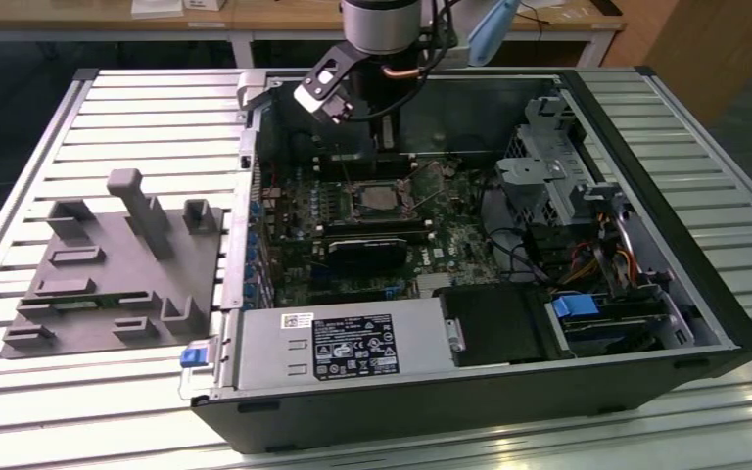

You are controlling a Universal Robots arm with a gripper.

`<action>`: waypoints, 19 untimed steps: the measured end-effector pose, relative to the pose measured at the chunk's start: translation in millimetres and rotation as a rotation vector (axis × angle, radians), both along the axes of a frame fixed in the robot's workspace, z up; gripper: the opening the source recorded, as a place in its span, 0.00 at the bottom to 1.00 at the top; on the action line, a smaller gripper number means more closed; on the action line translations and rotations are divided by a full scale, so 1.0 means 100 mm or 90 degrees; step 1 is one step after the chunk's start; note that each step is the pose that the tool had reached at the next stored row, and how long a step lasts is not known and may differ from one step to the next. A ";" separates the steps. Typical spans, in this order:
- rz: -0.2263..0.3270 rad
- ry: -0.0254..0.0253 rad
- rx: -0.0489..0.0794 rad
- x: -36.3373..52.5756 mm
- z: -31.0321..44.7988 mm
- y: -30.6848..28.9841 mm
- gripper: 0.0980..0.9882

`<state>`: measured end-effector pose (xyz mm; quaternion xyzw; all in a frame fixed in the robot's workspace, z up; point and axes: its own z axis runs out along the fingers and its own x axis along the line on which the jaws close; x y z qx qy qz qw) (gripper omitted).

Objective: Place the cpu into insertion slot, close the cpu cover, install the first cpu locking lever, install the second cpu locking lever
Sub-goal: 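Close the cpu cover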

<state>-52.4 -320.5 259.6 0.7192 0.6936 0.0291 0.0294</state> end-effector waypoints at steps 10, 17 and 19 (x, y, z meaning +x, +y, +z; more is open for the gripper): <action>0.000 -0.0001 0.000 0.201 -0.001 0.000 0.00; 0.000 -0.0001 0.000 0.380 -0.001 0.000 0.00; 0.000 -0.0001 0.000 0.437 -0.001 0.000 0.00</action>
